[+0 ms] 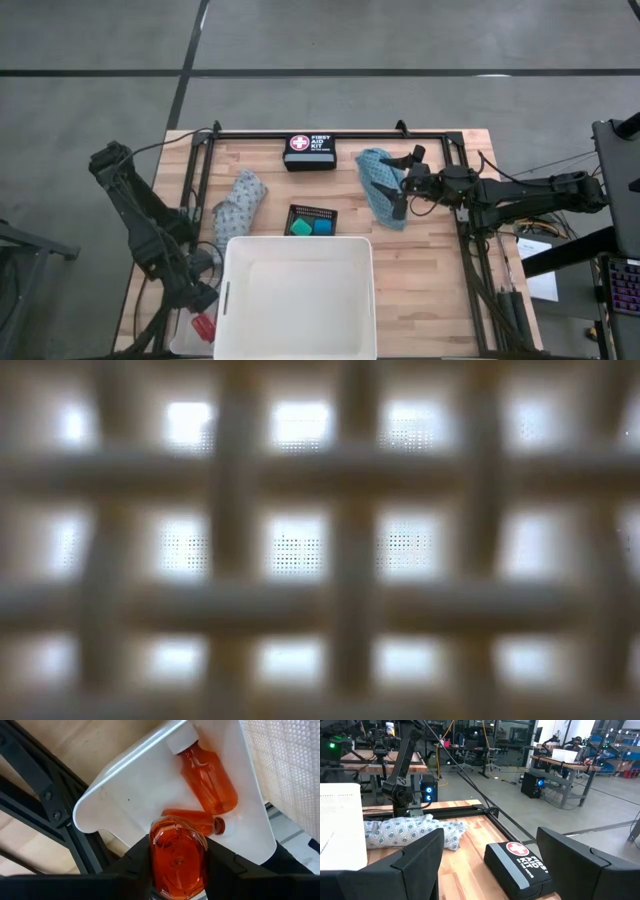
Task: Pick & Place Medicine items
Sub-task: Put the red medicine bottle into the white bin
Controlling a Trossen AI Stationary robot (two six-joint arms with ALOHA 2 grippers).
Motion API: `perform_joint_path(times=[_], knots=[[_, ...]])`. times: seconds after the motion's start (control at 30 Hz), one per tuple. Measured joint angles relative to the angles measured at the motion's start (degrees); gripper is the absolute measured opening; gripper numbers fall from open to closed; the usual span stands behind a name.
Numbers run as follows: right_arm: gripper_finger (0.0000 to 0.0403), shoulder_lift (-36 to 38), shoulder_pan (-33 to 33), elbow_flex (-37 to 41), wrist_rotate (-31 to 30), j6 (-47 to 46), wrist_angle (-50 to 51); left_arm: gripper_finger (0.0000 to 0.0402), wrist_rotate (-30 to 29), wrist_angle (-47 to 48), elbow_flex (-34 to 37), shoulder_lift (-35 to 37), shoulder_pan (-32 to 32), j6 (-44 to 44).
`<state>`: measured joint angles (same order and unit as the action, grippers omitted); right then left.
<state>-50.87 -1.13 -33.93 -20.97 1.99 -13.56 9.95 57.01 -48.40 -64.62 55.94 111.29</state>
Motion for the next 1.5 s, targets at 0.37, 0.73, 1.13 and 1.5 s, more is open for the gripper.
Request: perform_joint_path(times=[0.37,0.73,1.13,1.5], knots=[[0.0304,0.0,0.0,0.0,0.0,0.1,0.0,0.0202,-1.4,0.2,0.0,0.0,0.3,-2.8],[0.0309,0.0,0.0,0.0,0.0,0.0,0.0,0.0249,-1.4,0.6,0.0,0.0,0.4,-3.5],[0.0313,0.0,0.0,0.0,0.0,0.1,0.0,0.025,1.1,1.0,-0.8,2.8,0.4,-2.0],[0.0318,0.0,0.0,0.0,0.0,0.1,0.0,0.0249,-4.4,5.8,-0.8,4.9,0.4,-4.3]])
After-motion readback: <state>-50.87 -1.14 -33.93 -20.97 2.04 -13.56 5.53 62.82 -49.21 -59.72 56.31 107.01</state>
